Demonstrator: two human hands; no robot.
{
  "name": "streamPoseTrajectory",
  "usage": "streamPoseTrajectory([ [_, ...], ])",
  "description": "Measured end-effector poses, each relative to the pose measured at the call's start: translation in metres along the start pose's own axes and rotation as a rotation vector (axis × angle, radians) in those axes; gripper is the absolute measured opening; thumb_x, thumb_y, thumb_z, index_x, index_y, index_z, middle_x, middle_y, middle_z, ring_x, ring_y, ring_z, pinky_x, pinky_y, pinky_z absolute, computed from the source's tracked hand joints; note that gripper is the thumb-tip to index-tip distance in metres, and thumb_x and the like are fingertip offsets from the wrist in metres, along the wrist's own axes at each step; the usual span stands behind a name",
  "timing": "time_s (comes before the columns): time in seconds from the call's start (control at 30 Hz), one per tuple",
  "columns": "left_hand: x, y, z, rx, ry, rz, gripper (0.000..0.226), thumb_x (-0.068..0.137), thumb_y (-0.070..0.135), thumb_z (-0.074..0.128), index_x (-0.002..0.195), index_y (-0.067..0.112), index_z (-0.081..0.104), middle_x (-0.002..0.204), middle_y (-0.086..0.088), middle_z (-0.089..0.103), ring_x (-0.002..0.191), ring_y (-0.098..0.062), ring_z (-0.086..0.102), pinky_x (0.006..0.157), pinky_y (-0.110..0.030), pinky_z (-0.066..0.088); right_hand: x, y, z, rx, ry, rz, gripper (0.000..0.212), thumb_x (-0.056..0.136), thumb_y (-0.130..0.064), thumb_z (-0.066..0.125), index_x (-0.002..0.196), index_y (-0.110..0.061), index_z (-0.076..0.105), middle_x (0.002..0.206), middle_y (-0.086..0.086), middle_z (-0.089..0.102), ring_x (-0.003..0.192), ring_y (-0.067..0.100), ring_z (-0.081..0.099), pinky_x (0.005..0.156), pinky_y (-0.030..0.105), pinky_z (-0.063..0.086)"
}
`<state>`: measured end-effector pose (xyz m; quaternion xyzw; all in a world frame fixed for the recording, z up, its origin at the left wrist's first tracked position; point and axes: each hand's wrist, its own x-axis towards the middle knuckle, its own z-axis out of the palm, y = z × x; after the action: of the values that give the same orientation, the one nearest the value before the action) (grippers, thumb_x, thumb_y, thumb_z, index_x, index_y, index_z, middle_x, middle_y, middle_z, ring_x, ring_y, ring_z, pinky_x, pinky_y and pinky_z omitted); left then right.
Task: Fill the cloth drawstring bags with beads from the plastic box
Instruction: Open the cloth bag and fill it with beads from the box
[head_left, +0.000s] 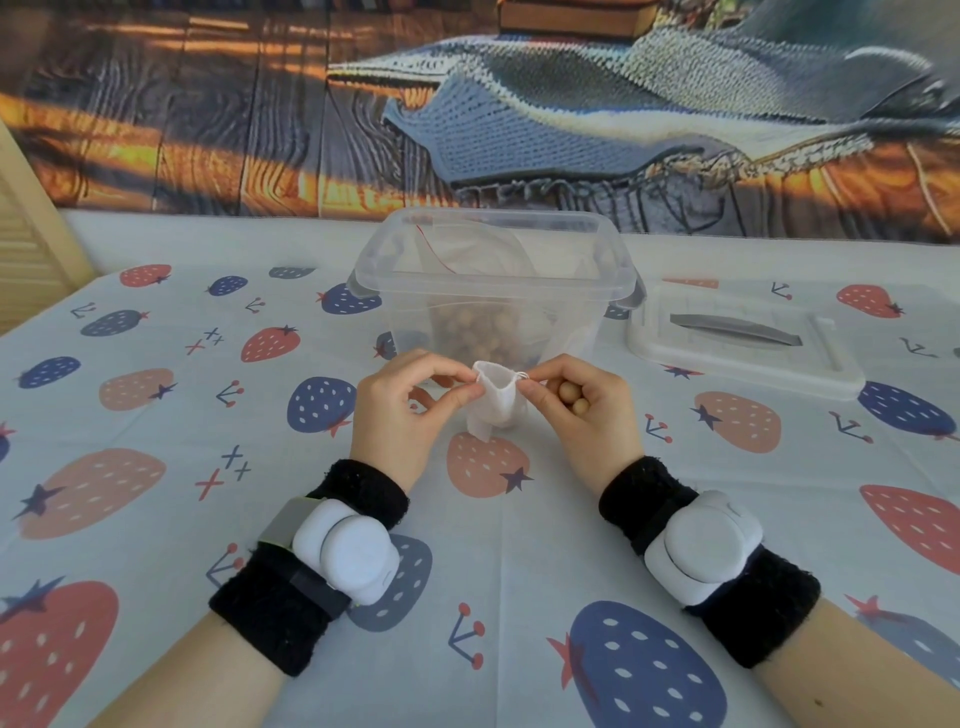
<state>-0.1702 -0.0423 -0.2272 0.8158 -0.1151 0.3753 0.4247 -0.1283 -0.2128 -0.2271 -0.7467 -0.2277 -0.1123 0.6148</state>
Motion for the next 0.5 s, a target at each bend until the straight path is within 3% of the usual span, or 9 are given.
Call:
streamPoseTrajectory([
  [0.1, 0.000, -0.003, 0.001, 0.014, 0.001, 0.015, 0.005, 0.077, 0.017, 0.072, 0.079, 0.019, 0.069, 0.081, 0.014, 0.061, 0.074, -0.004, 0.056, 0.060, -0.024, 0.049, 0.000, -0.001, -0.001, -0.033, -0.037, 0.022, 0.014, 0.086, -0.010, 0.065, 0.076, -0.021, 0.063, 0.056, 0.005, 0.027, 0.052, 0.011, 0.024, 0.051, 0.017, 0.026],
  [0.17, 0.001, -0.004, 0.002, 0.000, 0.008, 0.000, 0.009, 0.078, 0.014, 0.073, 0.078, 0.021, 0.067, 0.081, 0.013, 0.058, 0.073, -0.005, 0.055, 0.059, -0.023, 0.047, 0.002, -0.002, -0.001, -0.030, -0.033, 0.174, 0.009, 0.091, -0.018, 0.059, 0.081, -0.020, 0.059, 0.056, 0.005, 0.032, 0.047, 0.012, 0.028, 0.047, 0.016, 0.030],
  [0.3, 0.001, -0.004, 0.003, -0.091, -0.038, -0.081, 0.010, 0.080, 0.015, 0.068, 0.078, 0.022, 0.064, 0.080, 0.014, 0.059, 0.074, -0.005, 0.056, 0.059, -0.024, 0.046, 0.013, -0.001, -0.006, 0.438, 0.055, 0.751, 0.016, 0.097, -0.017, 0.039, 0.084, -0.010, 0.046, 0.059, 0.006, 0.034, 0.034, 0.009, 0.026, 0.033, 0.011, 0.018],
  [0.4, 0.001, -0.002, 0.003, -0.134, -0.094, -0.166, 0.017, 0.084, 0.012, 0.068, 0.079, 0.027, 0.062, 0.080, 0.022, 0.062, 0.076, -0.003, 0.058, 0.062, -0.031, 0.050, 0.017, 0.000, -0.013, 0.781, 0.058, 0.899, 0.016, 0.089, -0.005, 0.030, 0.080, -0.009, 0.043, 0.060, 0.007, 0.036, 0.034, 0.009, 0.027, 0.028, 0.011, 0.019],
  [0.5, 0.000, -0.001, 0.003, -0.163, -0.112, -0.212, 0.018, 0.085, 0.008, 0.067, 0.080, 0.025, 0.063, 0.079, 0.025, 0.063, 0.077, -0.001, 0.058, 0.064, -0.040, 0.052, 0.016, 0.001, -0.016, 0.964, -0.003, 0.960, 0.023, 0.089, 0.002, 0.024, 0.078, -0.009, 0.042, 0.065, 0.009, 0.043, 0.035, 0.009, 0.030, 0.025, 0.015, 0.022],
])
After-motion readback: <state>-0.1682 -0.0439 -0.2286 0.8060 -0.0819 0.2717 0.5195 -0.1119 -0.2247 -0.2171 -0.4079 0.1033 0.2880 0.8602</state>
